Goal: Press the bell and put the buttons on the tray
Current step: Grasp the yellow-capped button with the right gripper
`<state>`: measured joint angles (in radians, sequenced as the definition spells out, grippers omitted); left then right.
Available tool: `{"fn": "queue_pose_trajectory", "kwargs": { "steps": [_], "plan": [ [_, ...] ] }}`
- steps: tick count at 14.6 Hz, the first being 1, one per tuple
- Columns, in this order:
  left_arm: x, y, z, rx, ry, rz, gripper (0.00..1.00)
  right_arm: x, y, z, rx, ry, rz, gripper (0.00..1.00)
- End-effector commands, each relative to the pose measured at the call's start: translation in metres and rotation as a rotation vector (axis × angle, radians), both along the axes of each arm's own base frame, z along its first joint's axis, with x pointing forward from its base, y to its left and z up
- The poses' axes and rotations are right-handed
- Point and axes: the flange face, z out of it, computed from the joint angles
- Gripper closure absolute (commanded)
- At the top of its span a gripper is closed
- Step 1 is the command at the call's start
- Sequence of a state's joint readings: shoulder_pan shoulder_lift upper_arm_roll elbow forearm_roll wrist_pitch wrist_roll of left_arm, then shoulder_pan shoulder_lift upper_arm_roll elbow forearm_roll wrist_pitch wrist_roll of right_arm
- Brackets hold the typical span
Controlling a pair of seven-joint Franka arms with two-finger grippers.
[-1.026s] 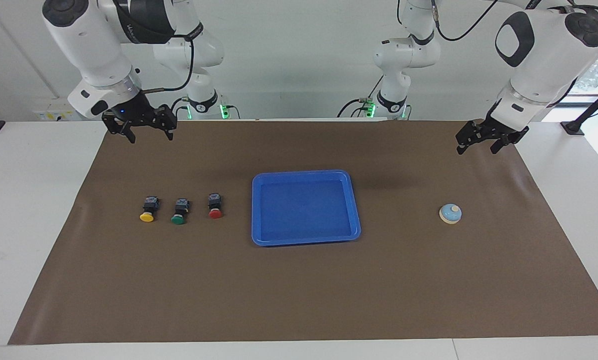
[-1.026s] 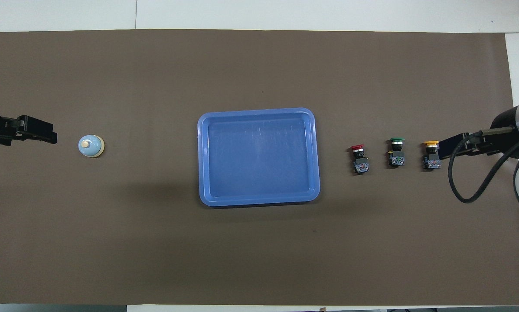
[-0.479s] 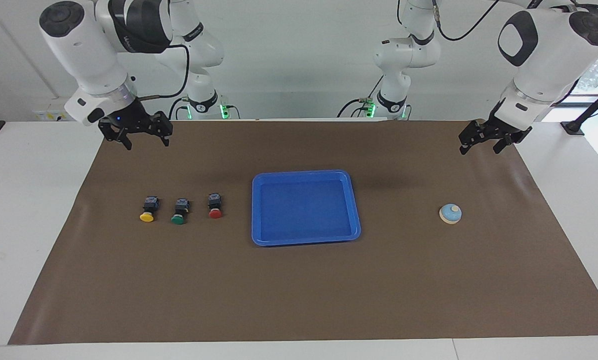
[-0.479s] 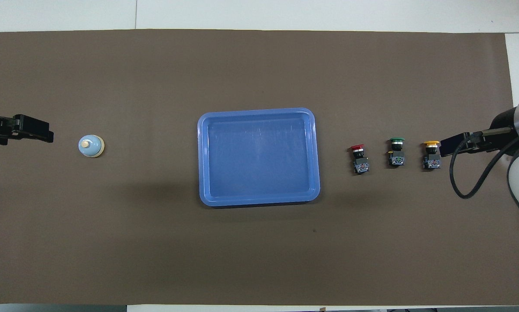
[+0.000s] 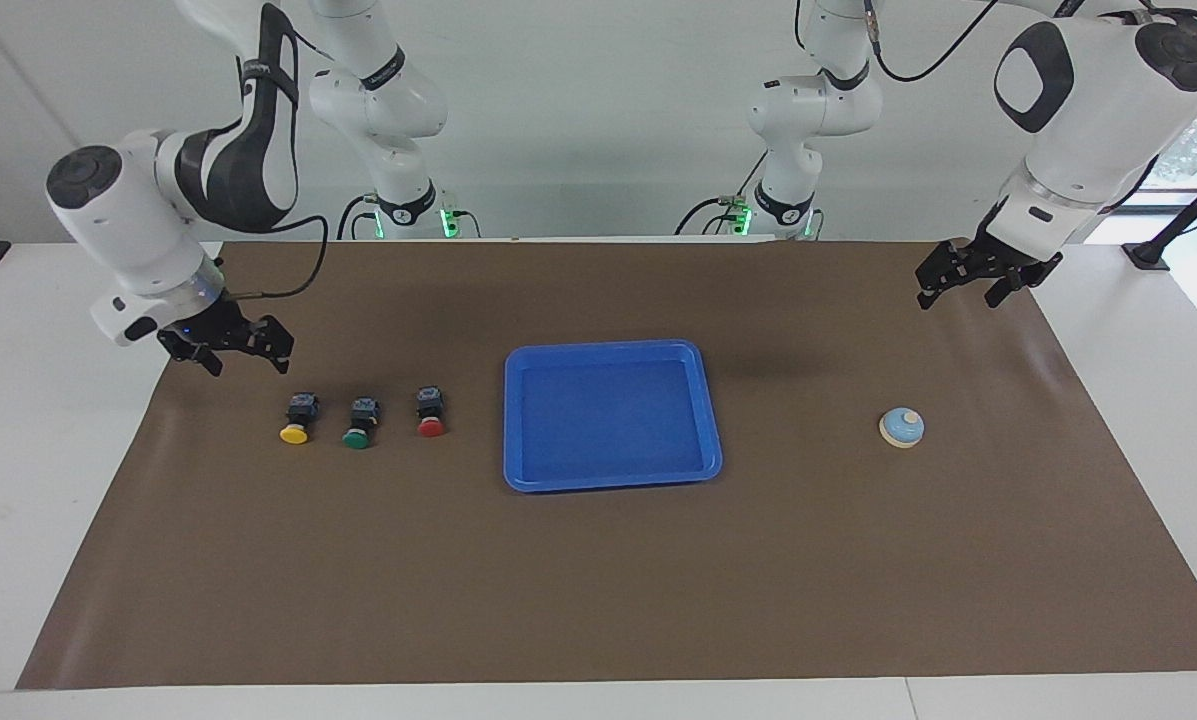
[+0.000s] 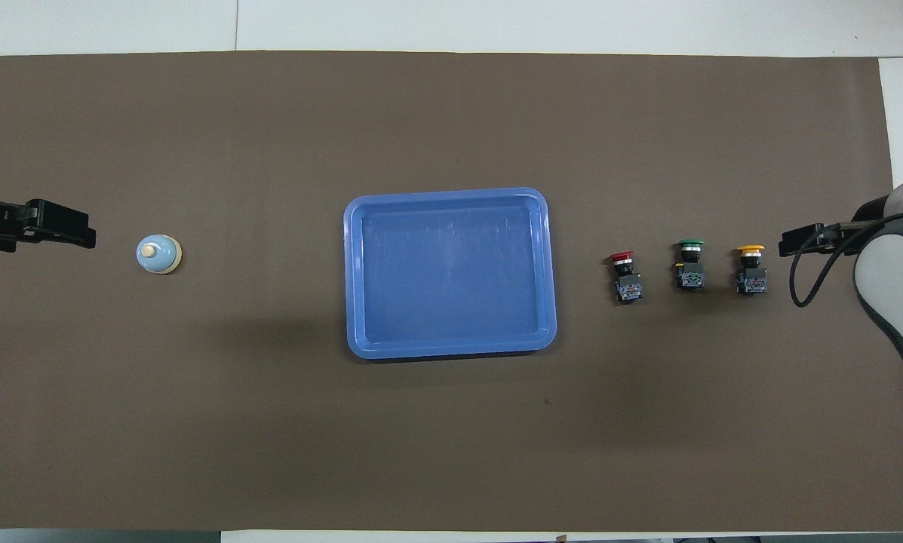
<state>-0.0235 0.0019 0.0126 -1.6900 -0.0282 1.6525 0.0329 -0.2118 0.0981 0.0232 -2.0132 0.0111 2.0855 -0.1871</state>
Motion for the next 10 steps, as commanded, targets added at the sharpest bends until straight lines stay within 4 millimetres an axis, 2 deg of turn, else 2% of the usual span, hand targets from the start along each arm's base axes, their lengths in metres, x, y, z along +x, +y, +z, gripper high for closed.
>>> {"fn": "queue_pose_trajectory", "kwargs": {
  "steps": [1, 6, 10],
  "plan": [
    [0.001, 0.001, 0.005, 0.001, -0.006, 0.005, 0.0, -0.017, 0.011, -0.028, -0.006, -0.014, 0.019, 0.0],
    [0.001, 0.003, 0.005, 0.002, -0.006, 0.008, 0.0, -0.032, 0.012, -0.065, -0.007, -0.019, 0.013, 0.0],
    [0.001, 0.003, 0.005, 0.002, -0.006, 0.008, 0.0, -0.035, 0.007, -0.093, -0.003, -0.004, 0.008, 0.0]
  ]
}}
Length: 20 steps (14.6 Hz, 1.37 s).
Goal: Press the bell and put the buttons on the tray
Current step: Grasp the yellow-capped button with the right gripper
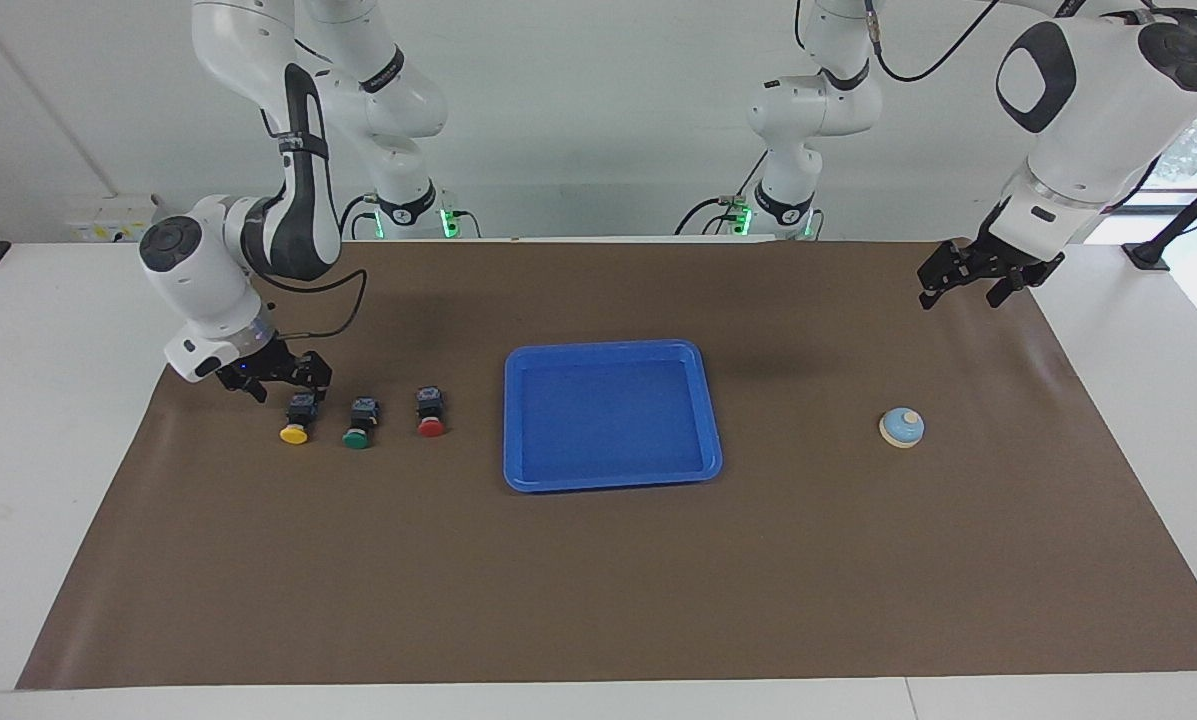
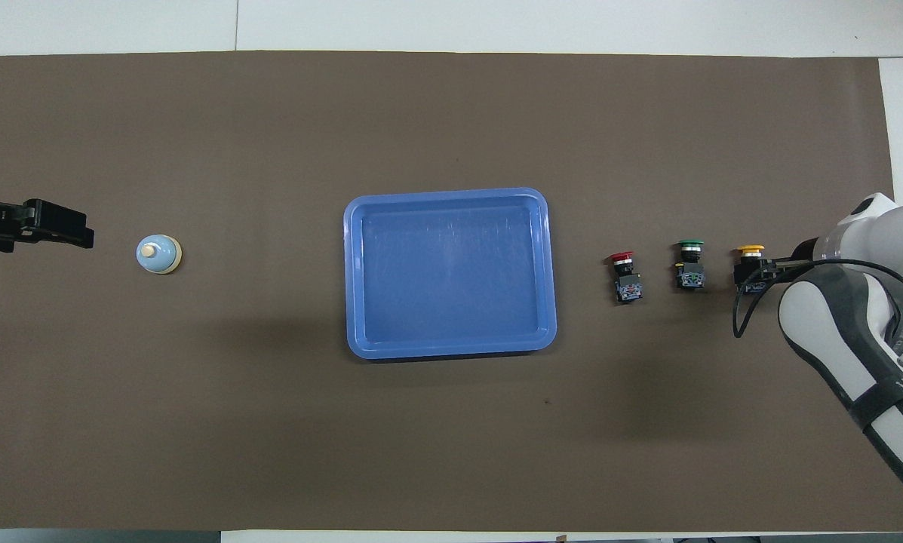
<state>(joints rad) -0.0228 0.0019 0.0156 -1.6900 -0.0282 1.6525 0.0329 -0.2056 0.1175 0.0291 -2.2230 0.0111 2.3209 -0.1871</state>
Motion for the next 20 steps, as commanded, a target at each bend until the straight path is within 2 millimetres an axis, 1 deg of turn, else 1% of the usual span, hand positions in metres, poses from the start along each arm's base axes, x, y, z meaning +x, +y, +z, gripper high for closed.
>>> {"fn": "queue_pose_trajectory", "kwargs": {
  "steps": [1, 2, 3, 4, 5, 6, 7, 8, 9, 10, 11, 12, 13, 14, 15, 16, 17, 18, 19, 20],
  "plan": [
    [0.001, 0.001, 0.005, 0.002, -0.006, 0.004, 0.0, -0.004, -0.007, -0.014, 0.0, 0.006, -0.004, 0.0],
    [0.001, 0.001, 0.005, 0.002, -0.006, 0.004, 0.0, -0.004, -0.01, -0.02, 0.0, 0.006, -0.01, 0.02],
    [0.001, 0.001, 0.005, 0.002, -0.006, 0.004, 0.0, -0.004, -0.014, -0.022, -0.001, 0.0, -0.015, 0.1],
    [0.001, 0.0, 0.006, 0.002, -0.007, 0.003, 0.0, -0.004, -0.014, -0.023, -0.001, 0.0, -0.016, 0.24],
    [0.001, 0.001, 0.005, 0.001, -0.006, 0.005, 0.0, -0.004, -0.015, -0.024, -0.001, 0.0, -0.021, 0.35],
    [0.001, 0.001, 0.005, 0.001, -0.006, 0.005, 0.0, -0.006, -0.018, -0.026, 0.0, 0.003, -0.033, 0.48],
    [0.001, 0.001, 0.006, 0.001, -0.007, 0.005, 0.0, -0.009, -0.027, -0.028, 0.002, 0.008, -0.047, 0.66],
    [0.001, 0.001, 0.006, 0.002, -0.007, 0.004, 0.0, -0.009, -0.027, -0.03, 0.003, 0.01, -0.048, 0.84],
    [0.001, 0.001, 0.006, 0.002, -0.007, 0.004, 0.0, -0.007, -0.026, -0.028, 0.002, 0.005, -0.045, 1.0],
    [0.001, 0.001, 0.005, 0.002, -0.006, 0.004, 0.0, -0.001, -0.022, -0.025, 0.0, -0.005, -0.032, 1.0],
    [0.001, 0.001, 0.005, 0.001, -0.006, 0.005, 0.0, 0.01, -0.017, -0.015, -0.001, -0.014, -0.016, 1.0],
    [0.001, 0.001, 0.005, 0.002, -0.006, 0.004, 0.0, 0.018, -0.005, -0.001, 0.0, -0.017, 0.002, 1.0],
    [0.001, 0.001, 0.006, 0.002, -0.007, 0.004, 0.0, 0.031, 0.013, 0.022, 0.003, -0.008, 0.028, 1.0],
    [0.001, 0.001, 0.005, 0.002, -0.006, 0.004, 0.0, 0.046, 0.034, 0.05, 0.008, 0.01, 0.051, 1.0],
    [0.001, 0.001, 0.005, 0.001, -0.006, 0.005, 0.0, 0.06, 0.058, 0.077, 0.008, 0.023, 0.035, 1.0],
    [0.001, 0.001, 0.005, 0.002, -0.006, 0.004, 0.0, 0.069, 0.087, 0.094, 0.004, 0.022, 0.008, 1.0],
    [0.001, 0.001, 0.005, 0.002, -0.006, 0.004, 0.0, 0.075, 0.122, 0.103, 0.004, 0.014, -0.009, 1.0],
    [0.001, 0.001, 0.005, 0.002, -0.006, 0.003, 0.0, 0.076, 0.161, 0.11, 0.003, 0.001, -0.035, 1.0],
    [0.001, 0.001, 0.006, 0.001, -0.007, 0.005, 0.0, 0.073, 0.197, 0.112, 0.004, -0.01, -0.075, 1.0],
    [0.001, 0.001, 0.005, 0.001, -0.006, 0.003, 0.0, 0.066, 0.239, 0.112, 0.007, -0.021, -0.104, 1.0]
  ]
}}
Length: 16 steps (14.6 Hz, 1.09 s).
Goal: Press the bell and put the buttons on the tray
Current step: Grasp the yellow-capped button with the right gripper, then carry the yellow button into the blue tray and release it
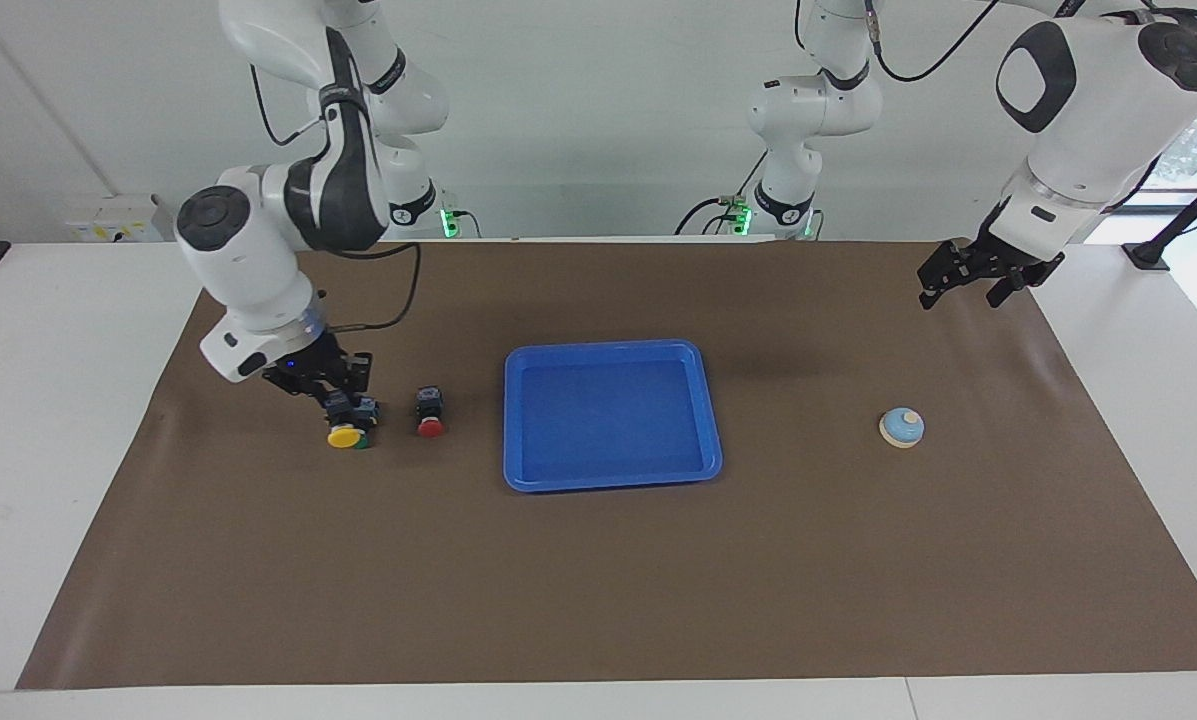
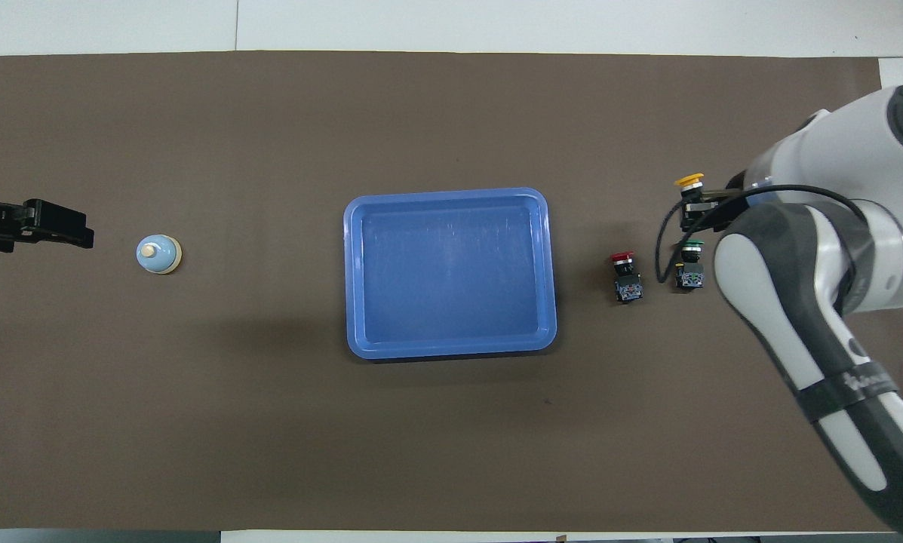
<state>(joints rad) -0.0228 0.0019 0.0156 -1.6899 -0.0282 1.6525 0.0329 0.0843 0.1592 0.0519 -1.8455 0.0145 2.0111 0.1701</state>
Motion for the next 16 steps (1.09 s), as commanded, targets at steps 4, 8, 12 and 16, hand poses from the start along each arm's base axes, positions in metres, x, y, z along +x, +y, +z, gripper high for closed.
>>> {"fn": "queue_pose_trajectory", "kwargs": {
  "steps": [4, 8, 12, 16],
  "plan": [
    [0.001, 0.001, 0.005, 0.002, -0.006, 0.003, 0.0, -0.03, 0.185, -0.025, 0.021, -0.012, -0.122, 1.0],
    [0.001, 0.001, 0.005, 0.002, -0.006, 0.004, 0.0, -0.041, 0.217, -0.084, 0.002, 0.028, -0.182, 1.0],
    [0.001, 0.001, 0.006, 0.002, -0.007, 0.004, 0.0, -0.056, 0.208, -0.119, -0.005, 0.042, -0.244, 1.0],
    [0.001, 0.001, 0.005, 0.001, -0.005, 0.005, 0.0, -0.062, 0.207, -0.125, -0.013, 0.055, -0.239, 0.73]
  ]
}}
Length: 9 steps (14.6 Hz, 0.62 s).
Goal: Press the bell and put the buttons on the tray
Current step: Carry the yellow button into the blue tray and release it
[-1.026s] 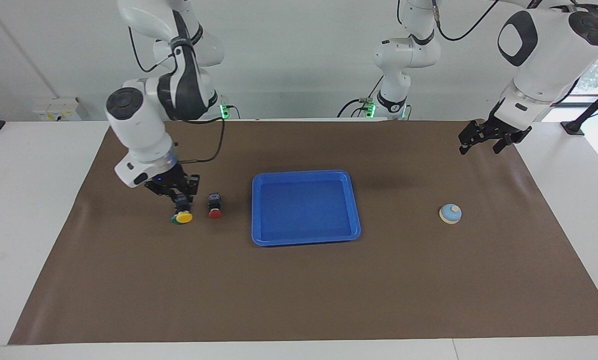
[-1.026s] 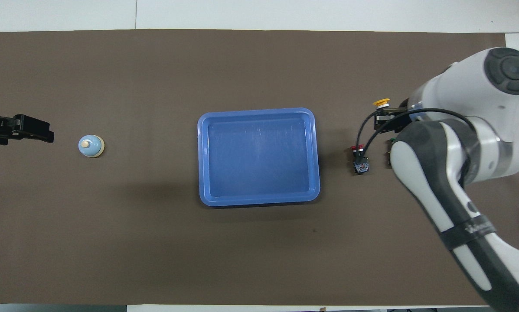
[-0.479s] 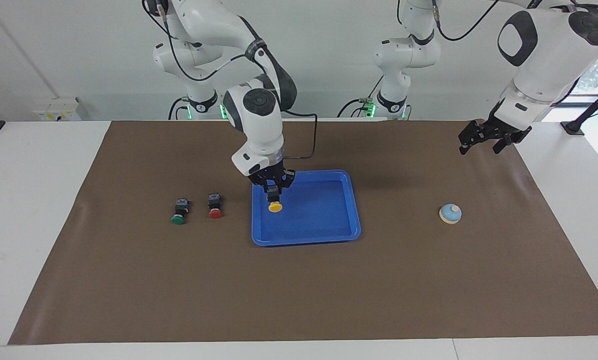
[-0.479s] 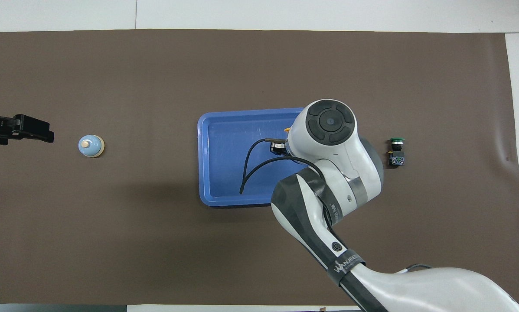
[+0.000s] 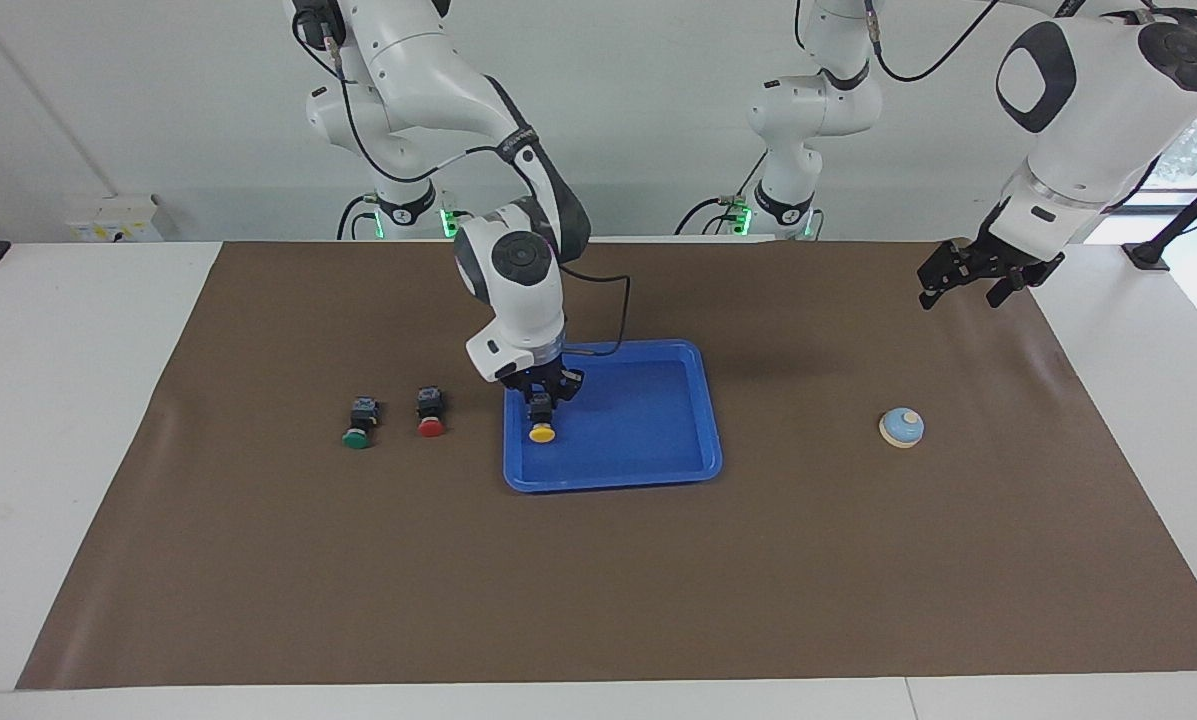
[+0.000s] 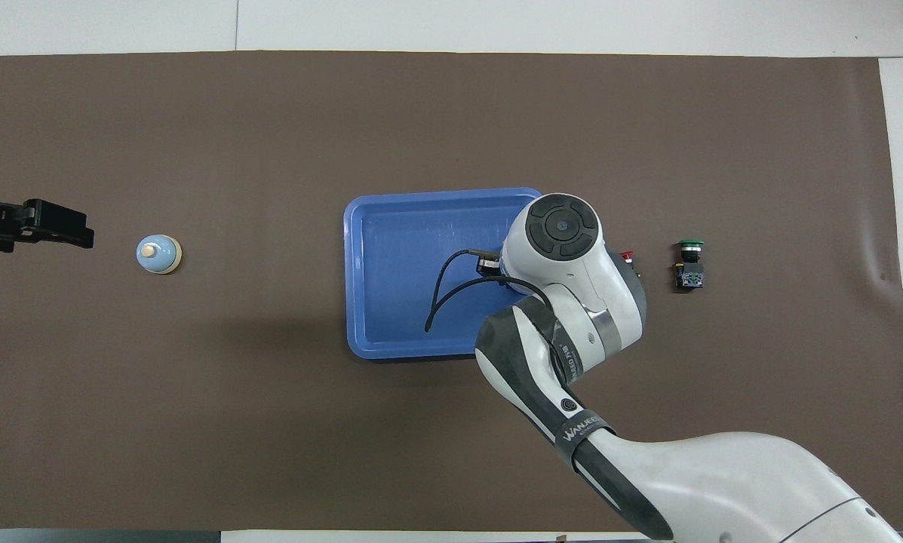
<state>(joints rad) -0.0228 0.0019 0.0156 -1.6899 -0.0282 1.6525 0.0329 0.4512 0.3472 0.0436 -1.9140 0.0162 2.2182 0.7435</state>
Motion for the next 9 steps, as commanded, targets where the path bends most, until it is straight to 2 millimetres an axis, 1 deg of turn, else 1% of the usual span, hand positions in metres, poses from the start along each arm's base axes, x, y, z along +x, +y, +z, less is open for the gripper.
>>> {"fn": "queue_pose_trajectory", "kwargs": {
  "steps": [1, 2, 4, 5, 6, 7, 8, 9],
  "plan": [
    [0.001, 0.001, 0.005, 0.001, -0.005, 0.005, 0.0, -0.008, -0.004, 0.003, 0.008, -0.004, -0.012, 0.34],
    [0.001, 0.001, 0.005, 0.002, -0.005, 0.004, 0.0, -0.009, -0.004, 0.002, 0.006, 0.0, -0.006, 0.0],
    [0.001, 0.001, 0.005, 0.002, -0.005, 0.004, 0.0, -0.007, -0.003, 0.007, 0.006, 0.0, -0.007, 0.0],
    [0.001, 0.001, 0.005, 0.002, -0.005, 0.004, 0.0, -0.002, -0.004, 0.017, 0.011, -0.008, -0.013, 0.0],
    [0.001, 0.001, 0.005, 0.001, -0.006, 0.003, 0.0, 0.007, -0.012, 0.038, 0.011, -0.012, -0.022, 0.0],
    [0.001, 0.001, 0.005, 0.001, -0.005, 0.004, 0.0, 0.016, -0.026, 0.055, 0.011, -0.015, -0.002, 0.0],
    [0.001, 0.001, 0.005, 0.002, -0.005, 0.004, 0.0, 0.025, -0.047, 0.074, 0.019, -0.03, 0.041, 0.0],
    [0.001, 0.001, 0.005, 0.001, -0.005, 0.004, 0.0, 0.032, -0.072, 0.089, 0.026, -0.049, 0.075, 0.0]
  ]
}}
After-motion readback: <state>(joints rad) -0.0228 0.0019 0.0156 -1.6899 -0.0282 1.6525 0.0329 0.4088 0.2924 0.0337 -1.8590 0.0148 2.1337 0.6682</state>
